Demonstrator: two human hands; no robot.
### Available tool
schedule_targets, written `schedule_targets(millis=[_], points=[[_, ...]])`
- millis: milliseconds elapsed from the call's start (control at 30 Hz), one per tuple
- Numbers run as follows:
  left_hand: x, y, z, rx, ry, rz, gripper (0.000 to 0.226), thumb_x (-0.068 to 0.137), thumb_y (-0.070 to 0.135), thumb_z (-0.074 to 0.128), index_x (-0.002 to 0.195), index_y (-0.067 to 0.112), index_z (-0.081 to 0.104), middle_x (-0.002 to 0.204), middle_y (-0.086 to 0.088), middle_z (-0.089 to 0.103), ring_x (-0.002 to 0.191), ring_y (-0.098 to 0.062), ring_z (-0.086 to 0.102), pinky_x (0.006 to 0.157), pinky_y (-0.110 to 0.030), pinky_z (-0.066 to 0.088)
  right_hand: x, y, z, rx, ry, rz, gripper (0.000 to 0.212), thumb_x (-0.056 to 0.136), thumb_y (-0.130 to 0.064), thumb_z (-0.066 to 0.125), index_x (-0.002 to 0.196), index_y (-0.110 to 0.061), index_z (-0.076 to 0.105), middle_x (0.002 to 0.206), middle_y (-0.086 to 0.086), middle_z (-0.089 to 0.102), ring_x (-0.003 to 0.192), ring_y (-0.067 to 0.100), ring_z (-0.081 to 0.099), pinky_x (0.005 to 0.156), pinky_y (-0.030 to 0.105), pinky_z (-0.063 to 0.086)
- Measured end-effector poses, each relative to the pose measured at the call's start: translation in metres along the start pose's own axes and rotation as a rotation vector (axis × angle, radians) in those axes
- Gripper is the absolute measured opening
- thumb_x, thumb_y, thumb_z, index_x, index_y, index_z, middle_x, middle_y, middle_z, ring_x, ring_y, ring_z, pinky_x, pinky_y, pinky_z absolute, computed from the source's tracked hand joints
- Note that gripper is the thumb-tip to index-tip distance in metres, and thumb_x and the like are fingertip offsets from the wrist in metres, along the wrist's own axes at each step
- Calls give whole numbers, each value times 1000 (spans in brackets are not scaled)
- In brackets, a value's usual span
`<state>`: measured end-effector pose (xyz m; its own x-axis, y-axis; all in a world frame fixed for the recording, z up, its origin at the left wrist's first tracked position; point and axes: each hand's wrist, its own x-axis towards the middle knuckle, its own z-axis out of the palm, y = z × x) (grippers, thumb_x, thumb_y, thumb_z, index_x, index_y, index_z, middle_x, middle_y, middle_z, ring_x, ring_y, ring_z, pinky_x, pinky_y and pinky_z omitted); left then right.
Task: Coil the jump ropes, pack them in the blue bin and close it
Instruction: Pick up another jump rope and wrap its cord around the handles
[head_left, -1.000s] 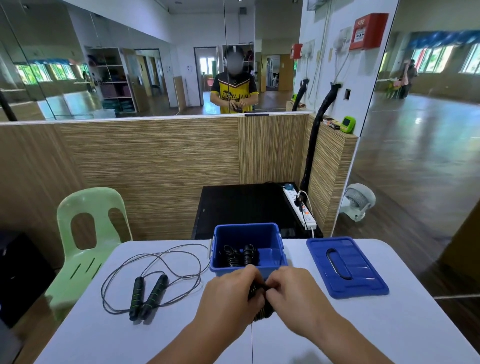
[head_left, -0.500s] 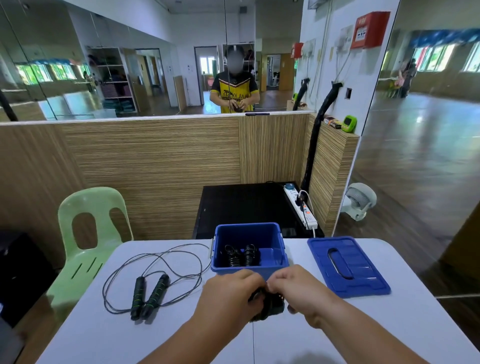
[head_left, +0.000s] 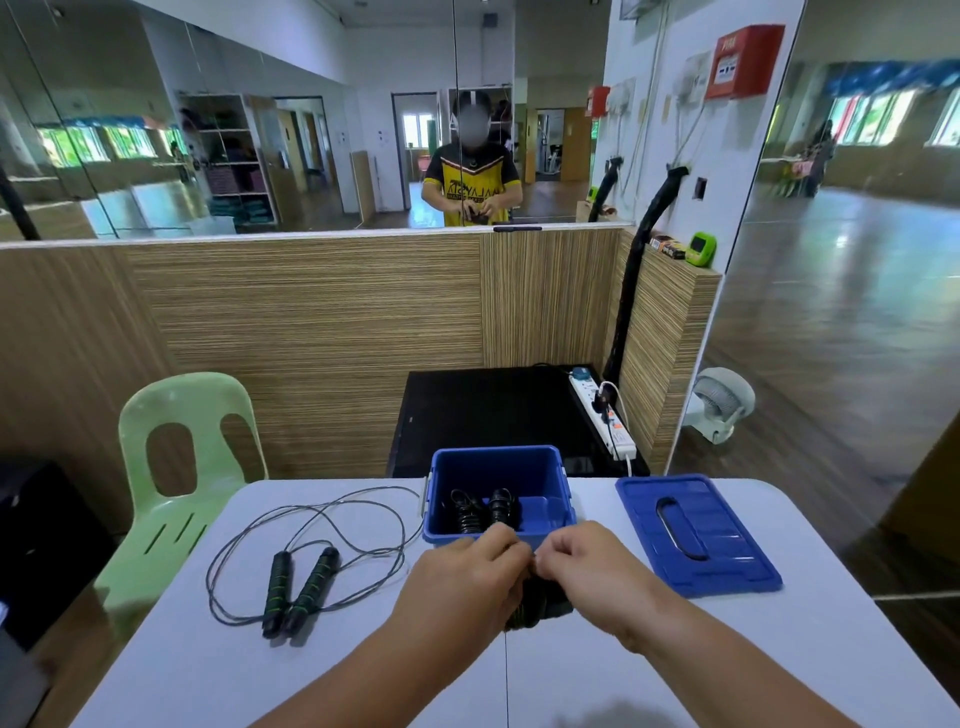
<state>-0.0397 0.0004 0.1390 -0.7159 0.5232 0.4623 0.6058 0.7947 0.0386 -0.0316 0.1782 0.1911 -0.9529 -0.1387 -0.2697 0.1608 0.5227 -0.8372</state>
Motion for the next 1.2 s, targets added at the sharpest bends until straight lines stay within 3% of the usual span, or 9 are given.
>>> schedule_targets(millis=[100, 233, 333, 500, 700, 833, 933, 1033, 1200], points=[[4, -3, -6, -30, -69, -13, 16, 91, 33, 50, 94, 30, 66, 93, 12, 58, 61, -12, 58, 45, -32, 51, -1, 2, 0, -5, 2, 2, 33, 95, -17, 55, 63, -22, 61, 76, 5, 61, 71, 19, 56, 70, 42, 59], [9, 3, -18, -136, -152, -66, 23, 90, 41, 50, 103, 33, 67, 102, 14, 57, 73, -11, 58, 62, -29, 51, -2, 5, 0, 1, -8, 20, 30, 97, -13, 53, 68, -17, 58, 74, 4, 56, 68, 15, 52, 60, 24, 49], [11, 12, -21, -112, -193, -152, 27, 89, 47, 57, 112, 33, 59, 109, 12, 53, 78, -11, 52, 69, -26, 45, -3, 4, 2, 18, -7, 43, 29, 96, -11, 52, 68, -17, 54, 73, 5, 50, 67, 15, 47, 57, 21, 42], [15, 19, -20, -68, -258, -219, 26, 92, 44, 57, 112, 28, 51, 107, 9, 55, 88, -19, 60, 77, -34, 52, -4, 4, 4, 96, -13, 63, 25, 96, -7, 49, 71, -11, 52, 69, 5, 46, 56, 12, 42, 41, 12, 37], [5, 5, -10, -45, -180, -44, 33, 90, 46, 34, 103, 27, 57, 95, 8, 58, 71, -22, 59, 64, -40, 53, -7, 2, 1, 137, -19, 9, 25, 95, -4, 52, 71, -9, 59, 63, 1, 52, 39, -2, 46, 42, 11, 38], [5, 0, -12, -56, -55, 12, 11, 88, 36, 52, 92, 28, 58, 87, 11, 52, 52, -14, 47, 43, -31, 46, -7, 4, 0, 83, 9, -54, 26, 93, -11, 53, 69, -8, 61, 70, 9, 56, 52, 9, 48, 50, 22, 42], [8, 2, -20, -57, -26, 38, 10, 91, 34, 52, 91, 27, 58, 98, 11, 53, 52, -10, 33, 43, -22, 36, -9, 10, 4, -36, 69, -116, 23, 94, -18, 51, 77, -13, 66, 83, 13, 66, 58, 15, 52, 53, 35, 50], [10, 3, -26, -47, -30, 47, 15, 93, 37, 47, 94, 29, 59, 105, 12, 51, 55, -6, 33, 49, -15, 30, -14, 13, 12, -73, 148, -204, 20, 96, -16, 53, 82, -19, 67, 89, 2, 63, 67, 16, 62, 58, 33, 61], [11, 2, -30, -109, -37, 40, 15, 96, 37, 47, 97, 28, 59, 109, 11, 51, 58, -8, 48, 48, -20, 41, -16, 16, 16, -17, 259, -297, 14, 88, -16, 64, 77, -21, 69, 84, -1, 63, 74, 19, 65, 64, 36, 61]])
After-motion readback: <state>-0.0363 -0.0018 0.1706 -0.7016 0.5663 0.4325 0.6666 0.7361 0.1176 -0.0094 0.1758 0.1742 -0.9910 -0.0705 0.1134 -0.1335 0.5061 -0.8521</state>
